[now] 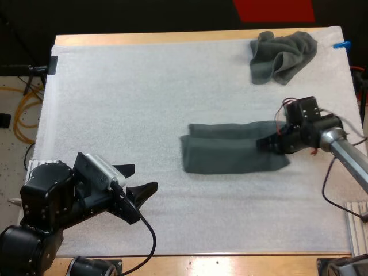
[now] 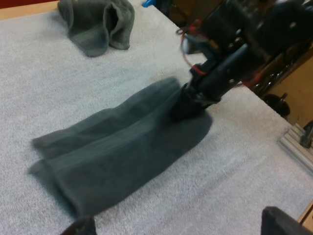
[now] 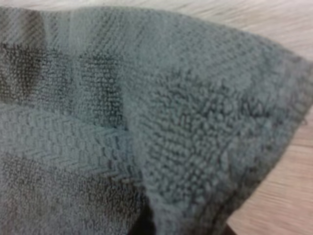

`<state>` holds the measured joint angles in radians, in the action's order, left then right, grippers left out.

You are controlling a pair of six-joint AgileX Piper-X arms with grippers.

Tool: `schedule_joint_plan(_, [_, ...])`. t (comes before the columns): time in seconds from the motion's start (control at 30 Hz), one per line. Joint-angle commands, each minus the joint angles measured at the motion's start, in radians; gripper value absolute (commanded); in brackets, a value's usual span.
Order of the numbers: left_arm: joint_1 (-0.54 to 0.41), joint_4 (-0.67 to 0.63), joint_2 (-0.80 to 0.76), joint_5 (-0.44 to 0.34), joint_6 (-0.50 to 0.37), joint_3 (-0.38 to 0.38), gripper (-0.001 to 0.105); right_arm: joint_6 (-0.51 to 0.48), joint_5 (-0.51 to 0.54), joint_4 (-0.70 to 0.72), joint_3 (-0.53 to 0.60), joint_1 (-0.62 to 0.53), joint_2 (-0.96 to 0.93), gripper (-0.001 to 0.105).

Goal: Pick towel from pile fold and stack

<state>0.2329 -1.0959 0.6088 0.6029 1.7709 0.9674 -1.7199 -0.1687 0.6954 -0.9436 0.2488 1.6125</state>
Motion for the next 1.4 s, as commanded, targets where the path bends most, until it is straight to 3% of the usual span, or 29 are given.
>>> schedule_joint_plan(0.0, [0.000, 0.005, 0.002, 0.011, 0.005, 0.004, 0.065, -0.049, 0.126, 0.043, 0.000, -0.002, -0.042, 0.001])
schedule_joint_plan(0.1, [0.000, 0.005, 0.002, 0.015, 0.005, 0.004, 0.065, -0.094, 0.254, 0.076, 0.000, -0.002, -0.091, 0.001])
schedule_joint_plan(0.27, [0.000, 0.005, 0.002, 0.021, 0.003, 0.004, 0.065, -0.072, 0.187, 0.096, 0.000, 0.013, -0.127, 0.000])
schedule_joint_plan(0.37, [0.000, 0.005, 0.002, 0.021, 0.003, 0.004, 0.065, 0.006, 0.098, 0.093, 0.000, 0.039, -0.126, 0.000])
schedule_joint_plan(0.47, [0.000, 0.002, 0.002, 0.021, 0.003, 0.004, 0.065, 0.105, -0.080, 0.052, 0.000, 0.074, -0.121, 0.000])
schedule_joint_plan(0.6, [0.000, -0.003, 0.011, 0.028, 0.003, -0.012, 0.065, 0.276, -0.297, -0.081, 0.000, 0.124, -0.080, 0.000])
schedule_joint_plan(0.7, [0.000, -0.007, 0.010, 0.049, 0.005, -0.032, 0.065, 0.398, -0.381, -0.183, 0.000, 0.159, -0.033, 0.000])
schedule_joint_plan(0.93, [0.000, -0.056, 0.010, 0.077, 0.005, -0.040, 0.065, 0.519, -0.393, -0.320, 0.000, 0.205, 0.055, 0.000])
schedule_joint_plan(1.13, [0.000, -0.056, 0.010, 0.086, 0.005, -0.040, 0.065, 0.508, -0.356, -0.333, 0.000, 0.205, 0.070, 0.000])
schedule_joint_plan(1.2, [0.000, -0.056, 0.010, 0.086, 0.005, -0.040, 0.065, 0.504, -0.365, -0.345, 0.000, 0.205, 0.070, 0.007])
schedule_joint_plan(1.27, [0.000, -0.056, 0.010, 0.086, 0.005, -0.040, 0.065, 0.504, -0.388, -0.366, 0.000, 0.205, 0.070, 0.021])
schedule_joint_plan(1.37, [0.000, -0.056, 0.010, 0.086, 0.005, -0.040, 0.065, 0.469, -0.455, -0.408, 0.000, 0.205, 0.068, 0.054])
